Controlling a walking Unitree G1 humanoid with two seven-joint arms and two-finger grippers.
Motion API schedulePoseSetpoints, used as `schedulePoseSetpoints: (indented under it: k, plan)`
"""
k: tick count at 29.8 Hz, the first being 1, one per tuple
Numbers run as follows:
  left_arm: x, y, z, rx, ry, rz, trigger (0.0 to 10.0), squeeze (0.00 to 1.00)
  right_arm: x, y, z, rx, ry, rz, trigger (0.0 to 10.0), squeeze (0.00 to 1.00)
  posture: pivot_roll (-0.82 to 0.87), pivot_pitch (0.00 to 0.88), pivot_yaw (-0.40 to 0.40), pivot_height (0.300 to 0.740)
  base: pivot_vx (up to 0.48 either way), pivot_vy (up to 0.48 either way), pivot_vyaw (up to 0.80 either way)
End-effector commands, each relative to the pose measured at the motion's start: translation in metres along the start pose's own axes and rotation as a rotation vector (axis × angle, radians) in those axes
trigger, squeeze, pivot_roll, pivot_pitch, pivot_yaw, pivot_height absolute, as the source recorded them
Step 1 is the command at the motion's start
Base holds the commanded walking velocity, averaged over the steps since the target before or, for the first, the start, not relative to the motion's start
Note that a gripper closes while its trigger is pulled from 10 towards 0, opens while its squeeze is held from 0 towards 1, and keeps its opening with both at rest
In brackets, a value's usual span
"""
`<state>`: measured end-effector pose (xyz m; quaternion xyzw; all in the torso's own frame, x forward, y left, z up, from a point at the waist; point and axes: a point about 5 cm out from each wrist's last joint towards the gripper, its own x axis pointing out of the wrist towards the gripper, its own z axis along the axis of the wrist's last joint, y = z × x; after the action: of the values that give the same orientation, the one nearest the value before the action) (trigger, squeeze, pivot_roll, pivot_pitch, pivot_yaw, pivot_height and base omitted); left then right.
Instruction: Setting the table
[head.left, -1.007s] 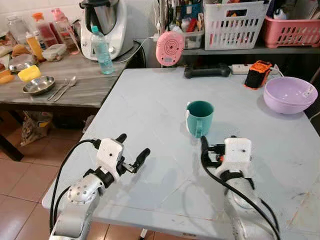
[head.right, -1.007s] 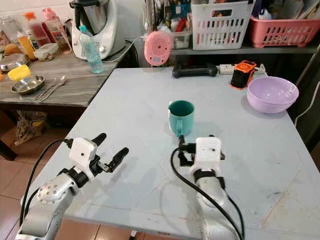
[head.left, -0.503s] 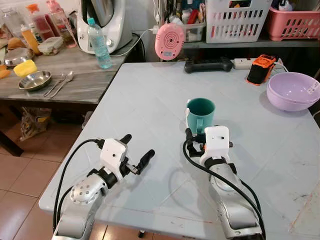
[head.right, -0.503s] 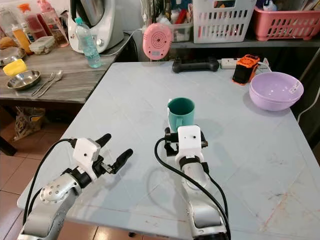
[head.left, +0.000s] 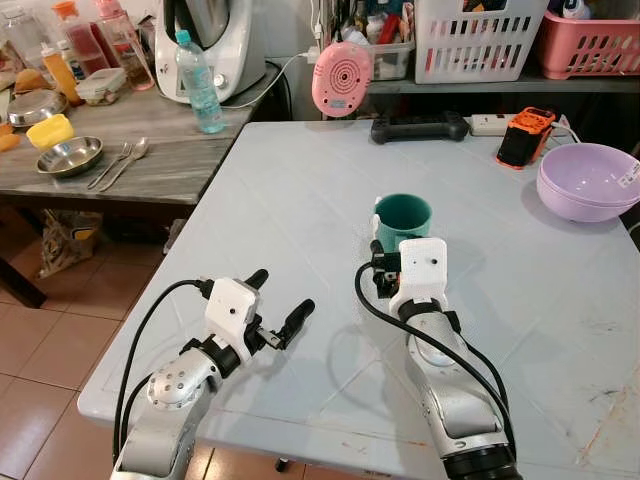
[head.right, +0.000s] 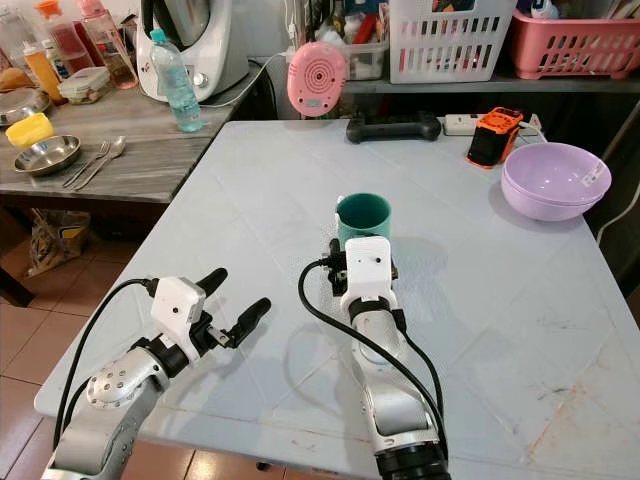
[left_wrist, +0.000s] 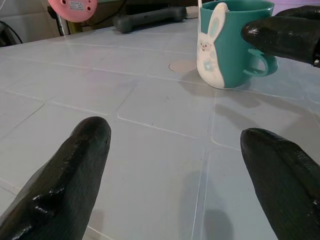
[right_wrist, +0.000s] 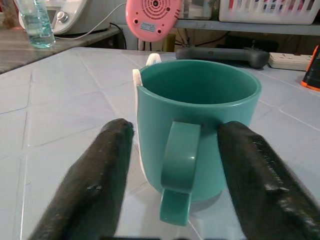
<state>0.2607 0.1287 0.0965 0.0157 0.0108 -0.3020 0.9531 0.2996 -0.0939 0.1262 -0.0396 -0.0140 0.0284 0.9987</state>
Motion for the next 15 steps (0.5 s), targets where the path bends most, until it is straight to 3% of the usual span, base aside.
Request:
schedulePoseSetpoints:
  k: [1, 15]
  plan:
    - [-0.0005, 0.0032, 0.0023, 0.014, -0.001, 0.014, 10.0, 0.00, 0.0007, 0.0017, -0.0011, 0.010, 0.000, -0.009, 0.0, 0.00, -0.06, 0.045, 0.107, 0.740, 0.000, 0.000, 0.00]
    - [0.0009, 0.0033, 0.0035, 0.015, 0.001, 0.011, 10.0, 0.00, 0.0010, 0.0009, -0.0050, 0.033, 0.019, -0.030, 0.0, 0.00, -0.06, 0.046, 0.114, 0.740, 0.000, 0.000, 0.00]
